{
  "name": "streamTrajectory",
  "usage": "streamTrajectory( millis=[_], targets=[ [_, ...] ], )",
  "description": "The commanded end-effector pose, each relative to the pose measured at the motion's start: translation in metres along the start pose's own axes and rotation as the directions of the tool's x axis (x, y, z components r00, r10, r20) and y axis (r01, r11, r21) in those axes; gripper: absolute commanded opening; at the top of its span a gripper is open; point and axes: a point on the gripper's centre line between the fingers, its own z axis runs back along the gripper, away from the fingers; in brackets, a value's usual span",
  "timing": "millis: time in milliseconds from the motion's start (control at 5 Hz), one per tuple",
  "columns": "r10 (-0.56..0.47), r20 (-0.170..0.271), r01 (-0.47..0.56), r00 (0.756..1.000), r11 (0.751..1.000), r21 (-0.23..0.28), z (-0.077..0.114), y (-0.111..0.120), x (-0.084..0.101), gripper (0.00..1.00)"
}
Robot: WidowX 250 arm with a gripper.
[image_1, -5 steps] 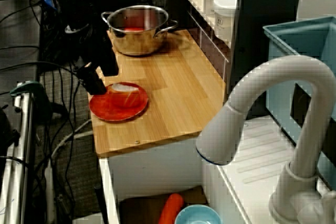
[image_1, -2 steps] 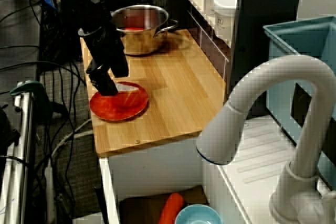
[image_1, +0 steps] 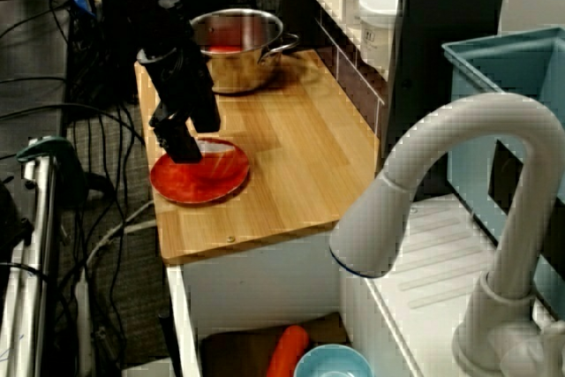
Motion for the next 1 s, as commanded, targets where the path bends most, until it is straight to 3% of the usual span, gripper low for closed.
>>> streamTrajectory(
  millis=[0,200,400,800],
  targets=[
    [0.007,0.013,-0.007,1.0,1.0,0.006,0.0015,0.0024,0.0012,1.0],
    [0.013,0.009,-0.013,1.0,1.0,0.015,-0.0022,0.0032,0.0026,1.0],
    [0.015,0.015,-0.015,1.0,1.0,0.013,-0.0029,0.0043,0.0019,0.0],
    [0.047,0.013,-0.047,0.999,0.999,-0.006,0.005,0.0117,0.0032,0.0]
  ],
)
